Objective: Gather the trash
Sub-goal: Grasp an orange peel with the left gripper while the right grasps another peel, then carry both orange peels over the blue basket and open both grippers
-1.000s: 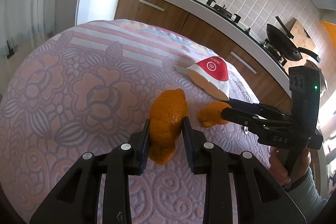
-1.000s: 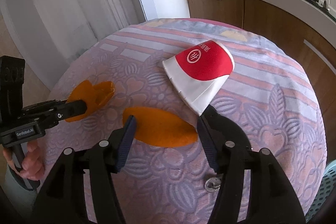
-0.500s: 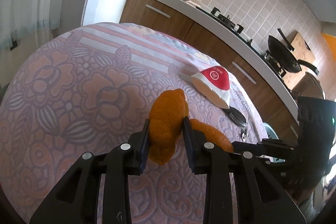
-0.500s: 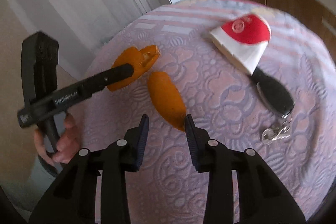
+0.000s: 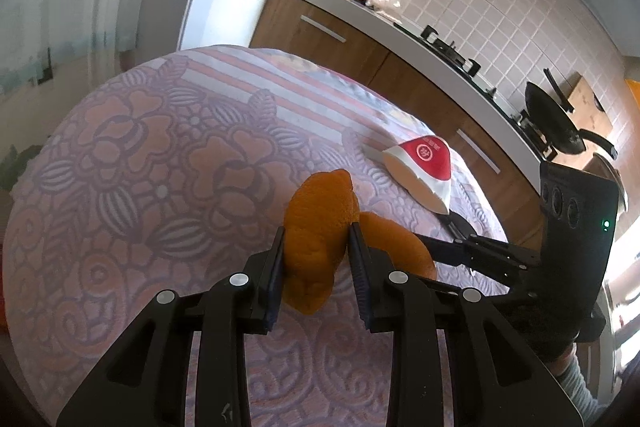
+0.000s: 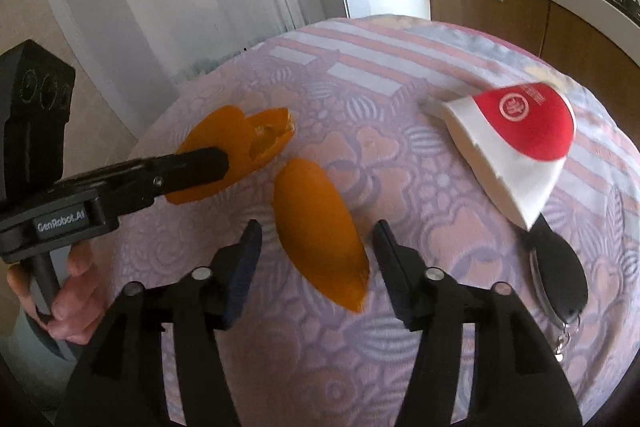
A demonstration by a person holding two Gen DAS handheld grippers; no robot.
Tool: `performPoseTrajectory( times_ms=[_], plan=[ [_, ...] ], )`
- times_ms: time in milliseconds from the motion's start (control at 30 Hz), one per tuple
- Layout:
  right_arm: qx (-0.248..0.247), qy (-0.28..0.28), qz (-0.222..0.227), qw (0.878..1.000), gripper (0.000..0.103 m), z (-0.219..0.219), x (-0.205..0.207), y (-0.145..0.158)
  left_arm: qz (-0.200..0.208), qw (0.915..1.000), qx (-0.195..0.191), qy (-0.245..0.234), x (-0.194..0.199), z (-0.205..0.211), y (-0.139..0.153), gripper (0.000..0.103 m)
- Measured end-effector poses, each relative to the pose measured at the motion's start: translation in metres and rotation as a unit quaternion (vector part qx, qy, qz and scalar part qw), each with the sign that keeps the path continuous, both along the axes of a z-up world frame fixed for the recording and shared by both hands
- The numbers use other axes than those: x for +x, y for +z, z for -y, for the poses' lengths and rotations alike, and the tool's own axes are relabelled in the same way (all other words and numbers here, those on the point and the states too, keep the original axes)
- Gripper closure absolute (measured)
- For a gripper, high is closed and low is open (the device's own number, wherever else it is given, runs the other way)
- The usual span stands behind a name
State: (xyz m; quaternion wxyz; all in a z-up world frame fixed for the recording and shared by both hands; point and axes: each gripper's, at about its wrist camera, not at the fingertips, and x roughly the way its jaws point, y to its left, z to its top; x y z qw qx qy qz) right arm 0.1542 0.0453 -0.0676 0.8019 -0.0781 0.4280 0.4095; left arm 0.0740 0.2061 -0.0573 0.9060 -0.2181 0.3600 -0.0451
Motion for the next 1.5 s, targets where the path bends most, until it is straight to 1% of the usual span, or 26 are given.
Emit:
performPoseTrajectory(
  times_ms=[33,67,133,167,233,367,433,567,667,767,867,1033,1233,1367,1500],
  plan=[
    [0.000,0.002,-0.001,1.000,0.049,-0.002,0.000,0.000,0.000,1.0000,0.000,0.003,-0.001,-0.001,0.000,0.075],
    [-0.003,-0.004,0.001,1.000,0.060,-0.003,0.001,0.000,0.000,1.0000,-0.001,0.005,-0.001,-0.001,0.001,0.075],
    [-0.007,-0.010,0.001,1.000,0.074,-0.002,0.001,0.000,0.001,1.0000,0.000,0.004,-0.002,0.000,0.003,0.075],
    [-0.001,-0.012,-0.001,1.000,0.079,0.002,0.000,0.001,0.002,1.0000,0.000,0.003,-0.002,0.001,0.004,0.075],
    [0.011,-0.020,-0.003,1.000,0.082,0.015,-0.005,0.004,0.007,1.0000,0.002,-0.006,-0.003,0.008,0.009,0.075],
    [0.026,-0.059,0.023,0.998,0.083,0.049,-0.022,0.022,0.025,0.9990,0.018,-0.033,-0.002,0.034,0.025,0.075],
    [0.035,-0.083,0.036,0.995,0.083,0.071,-0.029,0.033,0.036,0.9973,0.024,-0.058,0.000,0.056,0.035,0.075],
    [0.044,-0.143,0.063,0.987,0.083,0.125,-0.043,0.057,0.053,0.9923,0.032,-0.107,0.010,0.108,0.052,0.075],
    [0.048,-0.187,0.082,0.978,0.083,0.168,-0.052,0.072,0.059,0.9877,0.028,-0.142,0.020,0.147,0.060,0.075],
    [0.045,-0.238,0.103,0.965,0.083,0.215,-0.062,0.085,0.060,0.9817,0.033,-0.178,0.030,0.192,0.067,0.075],
    [0.053,-0.282,0.109,0.952,0.083,0.260,-0.070,0.090,0.057,0.9744,0.040,-0.214,0.039,0.238,0.070,0.075],
    [0.056,-0.344,0.103,0.932,0.083,0.324,-0.082,0.084,0.052,0.9622,0.056,-0.261,0.049,0.303,0.066,0.075],
    [0.056,-0.402,0.072,0.911,0.083,0.383,-0.083,0.064,0.033,0.9519,0.055,-0.300,0.060,0.362,0.049,0.075],
    [0.058,-0.432,0.051,0.898,0.083,0.412,-0.081,0.052,0.020,0.9458,0.062,-0.318,0.065,0.390,0.037,0.074],
    [0.059,-0.460,0.024,0.886,0.081,0.433,-0.081,0.038,0.007,0.9422,0.071,-0.327,0.068,0.403,0.025,0.073]
  ],
)
